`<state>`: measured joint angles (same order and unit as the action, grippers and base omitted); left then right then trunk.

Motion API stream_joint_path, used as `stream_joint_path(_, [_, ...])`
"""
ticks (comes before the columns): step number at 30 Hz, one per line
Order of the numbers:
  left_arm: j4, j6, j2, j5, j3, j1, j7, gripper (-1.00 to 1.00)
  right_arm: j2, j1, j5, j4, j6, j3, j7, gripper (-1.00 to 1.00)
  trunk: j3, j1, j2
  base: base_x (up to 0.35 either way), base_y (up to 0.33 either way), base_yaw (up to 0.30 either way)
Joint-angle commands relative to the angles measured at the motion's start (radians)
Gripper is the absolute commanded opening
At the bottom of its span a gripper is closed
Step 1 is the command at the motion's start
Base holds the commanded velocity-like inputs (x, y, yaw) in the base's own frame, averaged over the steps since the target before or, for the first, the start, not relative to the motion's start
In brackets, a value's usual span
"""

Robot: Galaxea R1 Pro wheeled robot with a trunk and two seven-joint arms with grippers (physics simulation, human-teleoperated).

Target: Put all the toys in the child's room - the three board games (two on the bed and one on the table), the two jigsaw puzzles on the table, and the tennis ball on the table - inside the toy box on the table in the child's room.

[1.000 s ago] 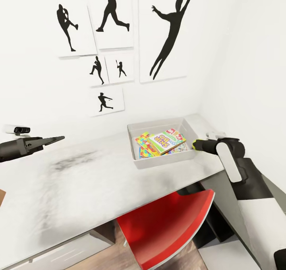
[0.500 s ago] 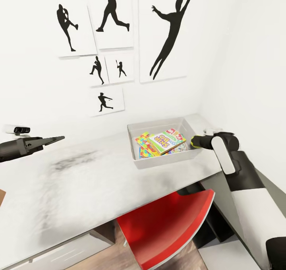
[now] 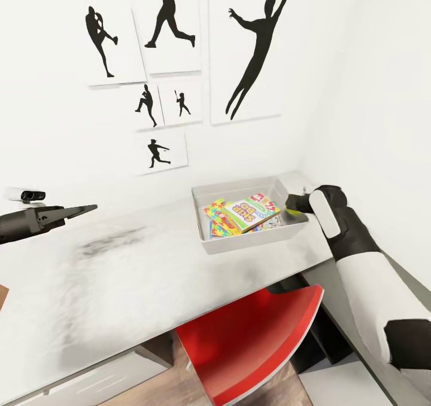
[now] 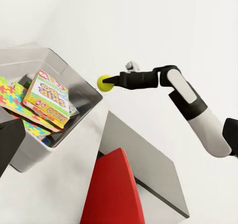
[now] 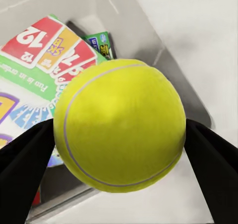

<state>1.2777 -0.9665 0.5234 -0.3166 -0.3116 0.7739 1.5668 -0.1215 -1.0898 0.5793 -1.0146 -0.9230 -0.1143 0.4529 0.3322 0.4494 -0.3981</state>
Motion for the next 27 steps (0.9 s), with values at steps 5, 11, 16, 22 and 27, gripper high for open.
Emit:
stream_joint_path(5, [0.000,-0.011,0.001,0.001,0.000,0.001,0.004,1.00,0.036,-0.037,0.005,0.062,0.003,-0.006,0.011,-1.00,0.002,0.001,-0.002,0.000,0.000,0.000])
stream_joint_path(11, [0.000,-0.011,0.001,0.001,0.000,0.001,0.004,1.00,0.051,-0.051,0.004,0.094,0.006,-0.007,0.012,-1.00,0.002,0.001,-0.002,0.000,0.000,0.000])
stream_joint_path(16, [0.000,-0.011,0.001,0.001,0.000,0.001,0.004,1.00,0.055,-0.095,0.003,0.171,0.031,-0.011,0.012,-1.00,0.002,0.001,-0.002,0.000,0.000,0.000])
stream_joint_path(22, [0.000,-0.011,0.001,0.001,0.000,0.001,0.004,1.00,0.056,-0.136,-0.001,0.247,0.063,-0.015,0.013,-1.00,0.002,0.001,-0.002,0.000,0.000,0.000])
stream_joint_path(27, [0.000,-0.011,0.001,0.001,0.000,0.001,0.004,1.00,0.055,-0.149,-0.036,0.256,0.066,-0.015,0.015,-1.00,0.002,0.001,-0.002,0.000,0.000,0.000])
